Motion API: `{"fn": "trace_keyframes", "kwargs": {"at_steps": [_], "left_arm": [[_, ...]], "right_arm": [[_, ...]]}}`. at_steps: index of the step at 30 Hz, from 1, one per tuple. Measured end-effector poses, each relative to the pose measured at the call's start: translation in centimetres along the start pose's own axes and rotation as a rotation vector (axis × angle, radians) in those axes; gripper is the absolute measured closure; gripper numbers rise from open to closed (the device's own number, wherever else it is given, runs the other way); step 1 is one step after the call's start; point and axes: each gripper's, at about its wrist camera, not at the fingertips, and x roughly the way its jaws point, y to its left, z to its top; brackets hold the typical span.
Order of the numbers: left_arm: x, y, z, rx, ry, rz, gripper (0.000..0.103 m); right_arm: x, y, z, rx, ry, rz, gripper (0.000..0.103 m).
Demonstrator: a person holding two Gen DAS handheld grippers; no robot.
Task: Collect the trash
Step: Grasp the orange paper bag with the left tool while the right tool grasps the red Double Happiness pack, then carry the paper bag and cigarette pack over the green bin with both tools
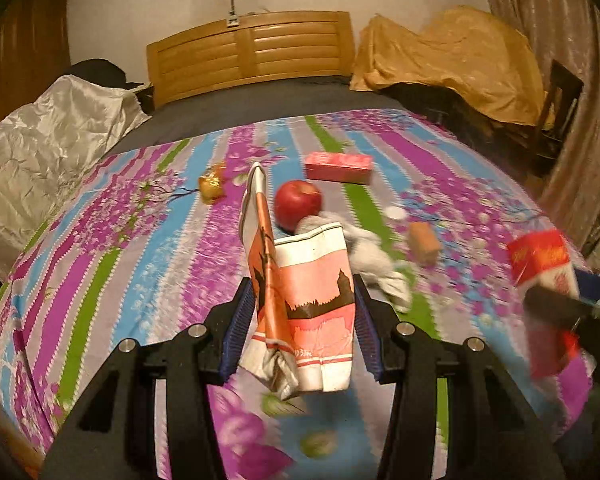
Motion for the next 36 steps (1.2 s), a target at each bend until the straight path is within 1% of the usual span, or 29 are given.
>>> {"fn": "trace_keyframes", "kwargs": {"at_steps": [3,6,13,16,20,22,26,28,31,36], "left_arm": [[-1.0,-1.7,-0.3,0.015,0.008,-0.015,0.057],[-2.1,-3.3,-0.2,0.040,-0.003,-0.017,0.057],[-4.8,-6.7,1.7,0.095,-0.071,-0.035,0.057],[-6.0,-8.1,2.7,0.120,-0.104,-0.047,0.057],[-7.6,-10.8,4.4,0.158,-0.151,-0.082,0.057],[-8.1,-12.2,5.0,0.178,-0.167,-0.101,0.057],[-9.5,-16.8,6.2,0.230,-0.197,-0.180,0.057],[-10.1,-19.3,6.5,0.262,-0.209,-0.222,0.057],[-11.1,-24.4,7.0,0.324,-0.231,-0.305,0.057],[-12.1,-31.7,7.0,0.413,-0.242,-0.424,0.057]], "right_arm": [[-2.0,-0.7,-1.2,0.013,-0.019,-0.008,0.042],[-4.2,-1.2,-1.3,0.010,-0.068,-0.028,0.042],[-10.0,-2.9,0.7,0.024,-0.194,-0.069,0.041],[-12.6,-4.0,1.0,0.043,-0.244,-0.088,0.041],[-16.0,-5.5,1.4,0.043,-0.299,-0.140,0.041],[-18.3,-6.9,1.4,0.056,-0.333,-0.176,0.041],[-22.2,-10.2,1.1,0.090,-0.372,-0.246,0.041],[-24.4,-12.6,0.8,0.116,-0.388,-0.294,0.041],[-27.7,-16.5,0.1,0.170,-0.400,-0.366,0.041],[-33.8,-23.2,-2.3,0.259,-0.415,-0.514,0.041]]}}
